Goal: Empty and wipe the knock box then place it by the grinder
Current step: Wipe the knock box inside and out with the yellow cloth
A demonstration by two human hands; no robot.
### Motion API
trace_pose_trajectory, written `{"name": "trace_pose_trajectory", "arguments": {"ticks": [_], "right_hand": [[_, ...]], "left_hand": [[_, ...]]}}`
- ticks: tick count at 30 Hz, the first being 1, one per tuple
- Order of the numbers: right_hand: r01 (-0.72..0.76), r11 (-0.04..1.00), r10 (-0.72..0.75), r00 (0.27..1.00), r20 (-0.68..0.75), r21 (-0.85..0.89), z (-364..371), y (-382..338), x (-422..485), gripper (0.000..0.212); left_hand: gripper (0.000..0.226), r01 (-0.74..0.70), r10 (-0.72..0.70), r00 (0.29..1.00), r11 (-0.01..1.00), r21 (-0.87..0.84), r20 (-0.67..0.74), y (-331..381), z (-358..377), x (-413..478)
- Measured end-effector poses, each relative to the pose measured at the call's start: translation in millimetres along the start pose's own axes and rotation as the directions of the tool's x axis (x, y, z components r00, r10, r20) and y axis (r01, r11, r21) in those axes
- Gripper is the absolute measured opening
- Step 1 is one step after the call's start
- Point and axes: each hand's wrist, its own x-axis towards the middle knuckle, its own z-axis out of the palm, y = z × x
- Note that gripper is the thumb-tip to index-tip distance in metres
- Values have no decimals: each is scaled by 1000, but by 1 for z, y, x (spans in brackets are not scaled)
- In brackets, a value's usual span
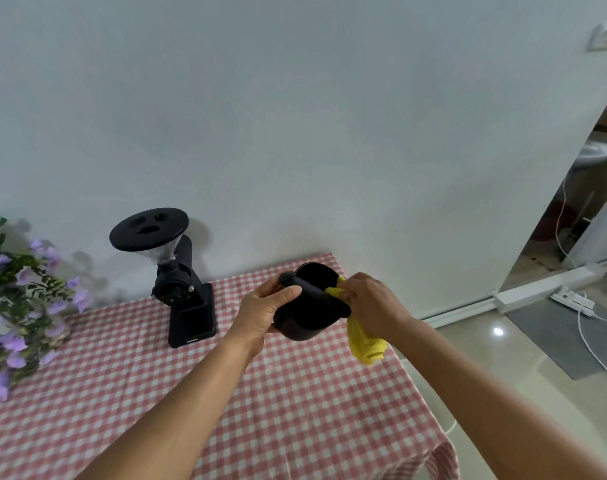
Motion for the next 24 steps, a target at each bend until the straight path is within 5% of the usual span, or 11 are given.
{"name": "trace_pose_trajectory", "arguments": {"ticks": [2, 6, 8, 14, 20, 24], "right_hand": [[-32, 999, 32, 999, -11, 37, -4, 0, 1, 25], [41, 991, 3, 943, -331, 124, -20, -9, -2, 24], [54, 998, -45, 949, -311, 19, -19, -15, -6, 26], [-227, 974, 225, 963, -150, 1, 4, -34, -4, 34], [-132, 990, 122, 974, -193, -41, 9, -42, -4, 28], [-72, 944, 151, 962, -228, 322, 11, -47, 4, 29]], "left_hand": [[32, 5, -5, 1000, 1000, 4, 3, -2, -2, 0], [38, -5, 4, 999, 1000, 9, 49, -2, -1, 0], [36, -25, 26, 999, 999, -28, 31, 1, 5, 0], [32, -59, 50, 997, 990, -128, -65, -2, 20, 0], [36, -56, 54, 998, 997, -54, -21, 1, 16, 4], [32, -82, 82, 994, 997, -16, 65, -1, 24, 1]]}}
